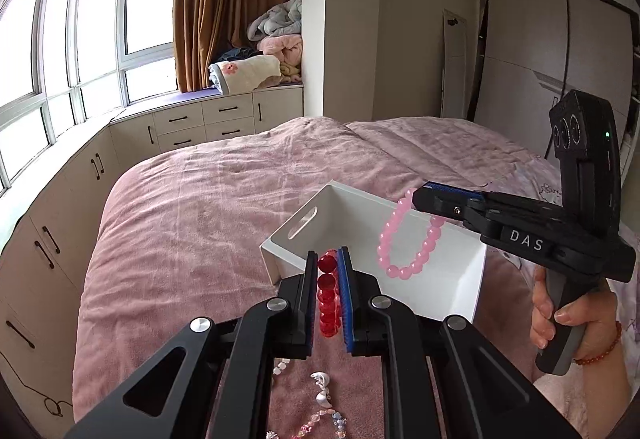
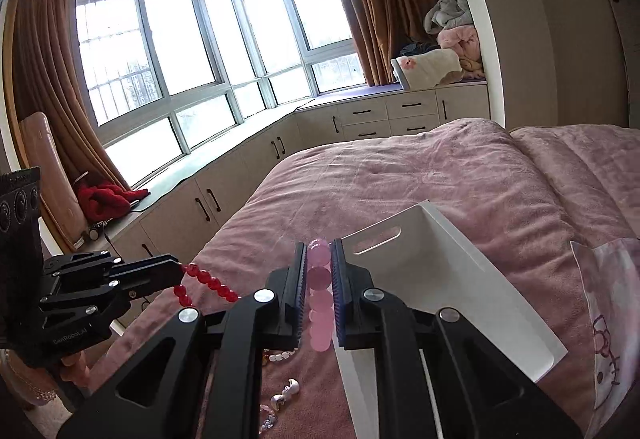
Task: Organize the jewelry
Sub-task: 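Carry both bracelets into the white tray and open both tools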
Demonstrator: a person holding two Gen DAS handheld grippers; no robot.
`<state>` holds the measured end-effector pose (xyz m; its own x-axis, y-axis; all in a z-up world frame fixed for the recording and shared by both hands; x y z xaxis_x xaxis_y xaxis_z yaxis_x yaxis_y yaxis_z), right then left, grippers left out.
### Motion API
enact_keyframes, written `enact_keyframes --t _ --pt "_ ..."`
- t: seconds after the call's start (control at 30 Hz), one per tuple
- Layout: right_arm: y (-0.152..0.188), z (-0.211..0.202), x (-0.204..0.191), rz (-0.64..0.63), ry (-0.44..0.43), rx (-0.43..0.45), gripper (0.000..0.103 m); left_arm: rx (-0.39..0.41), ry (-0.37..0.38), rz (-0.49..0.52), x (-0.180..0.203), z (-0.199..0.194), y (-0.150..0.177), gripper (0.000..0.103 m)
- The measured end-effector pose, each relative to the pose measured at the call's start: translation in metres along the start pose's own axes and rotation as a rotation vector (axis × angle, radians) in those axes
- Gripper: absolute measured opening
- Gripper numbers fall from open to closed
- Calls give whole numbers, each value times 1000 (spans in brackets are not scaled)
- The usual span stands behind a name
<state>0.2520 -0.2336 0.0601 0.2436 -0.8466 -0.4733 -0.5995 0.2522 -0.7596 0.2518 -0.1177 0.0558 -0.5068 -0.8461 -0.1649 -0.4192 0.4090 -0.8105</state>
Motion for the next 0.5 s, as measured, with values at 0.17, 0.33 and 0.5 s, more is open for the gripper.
enact_keyframes --t 0.17,0.33,0.5 --pt "17 3 48 21 47 -22 13 -41 43 14 21 43 -22 15" --pt "22 4 76 58 83 -16 13 -109 90 -19 36 96 -30 15" --pt "24 11 84 52 96 -23 13 -174 102 -24 40 148 -31 15"
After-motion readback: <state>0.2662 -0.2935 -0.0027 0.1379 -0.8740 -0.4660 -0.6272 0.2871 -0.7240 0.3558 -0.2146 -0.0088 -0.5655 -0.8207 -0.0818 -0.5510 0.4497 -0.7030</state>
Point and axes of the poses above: each gripper's, at about its wrist camera, not at the fingertips, and z roughly the way its jaws point, x to its right, y to its underside, the point moved 10 cm from there along z, roughly the way its jaws point, and after that the axes turned 13 degrees about z, right-handed, at the moved point
